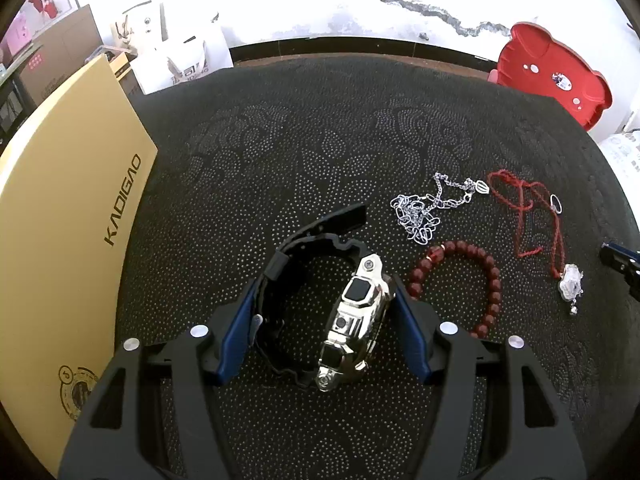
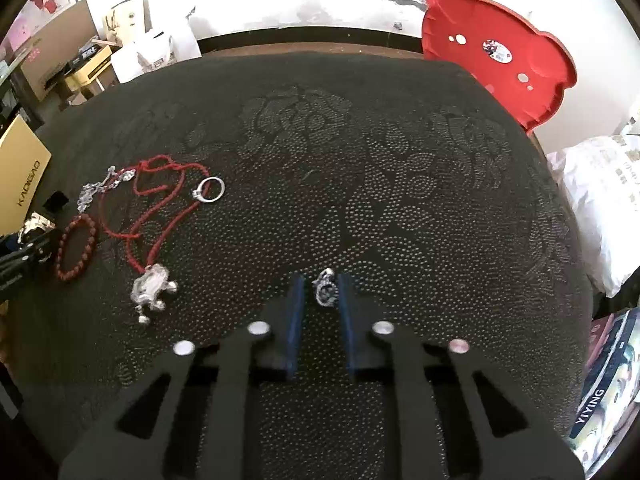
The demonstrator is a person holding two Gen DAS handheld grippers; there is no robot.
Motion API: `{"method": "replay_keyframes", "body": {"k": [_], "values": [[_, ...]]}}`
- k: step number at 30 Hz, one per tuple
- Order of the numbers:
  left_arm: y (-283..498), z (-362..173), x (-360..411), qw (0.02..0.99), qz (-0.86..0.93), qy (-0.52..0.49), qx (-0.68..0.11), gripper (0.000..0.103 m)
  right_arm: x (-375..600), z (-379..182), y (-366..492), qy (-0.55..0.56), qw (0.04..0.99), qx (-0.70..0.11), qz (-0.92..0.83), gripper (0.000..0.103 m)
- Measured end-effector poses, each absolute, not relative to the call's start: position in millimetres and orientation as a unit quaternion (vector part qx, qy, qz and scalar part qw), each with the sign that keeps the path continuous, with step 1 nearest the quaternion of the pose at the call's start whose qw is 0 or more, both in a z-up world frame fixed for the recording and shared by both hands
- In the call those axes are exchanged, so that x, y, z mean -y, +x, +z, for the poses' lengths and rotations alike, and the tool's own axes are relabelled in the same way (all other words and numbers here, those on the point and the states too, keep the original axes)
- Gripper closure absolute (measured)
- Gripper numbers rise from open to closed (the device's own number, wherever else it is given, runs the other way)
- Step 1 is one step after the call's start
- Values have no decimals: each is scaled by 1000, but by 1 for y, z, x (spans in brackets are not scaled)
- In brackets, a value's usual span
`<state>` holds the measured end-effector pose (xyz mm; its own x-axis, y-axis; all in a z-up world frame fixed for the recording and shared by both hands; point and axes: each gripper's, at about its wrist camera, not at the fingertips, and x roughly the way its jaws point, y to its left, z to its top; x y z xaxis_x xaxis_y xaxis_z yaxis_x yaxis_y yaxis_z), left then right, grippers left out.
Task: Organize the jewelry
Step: 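Close the right tool on the small silver charm and lift it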
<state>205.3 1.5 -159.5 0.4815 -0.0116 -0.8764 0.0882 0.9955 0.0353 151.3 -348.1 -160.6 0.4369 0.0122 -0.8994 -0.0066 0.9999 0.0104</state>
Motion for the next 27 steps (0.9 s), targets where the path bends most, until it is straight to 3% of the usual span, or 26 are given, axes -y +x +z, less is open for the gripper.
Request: {"method": "replay_keyframes", "body": {"k": [2,13,27], "values": [[207,-159,-2,859,-29,37,-509,42,345,-160,151,-1,847,-532,9,96],[205,-154,-8,858,-22,31,-513,44,331,-152,150,-1,851,-525,4,96],[177,-98,-13,873,-21,29,-486,44,286,-95,131,-23,866,-499,4,96]]}}
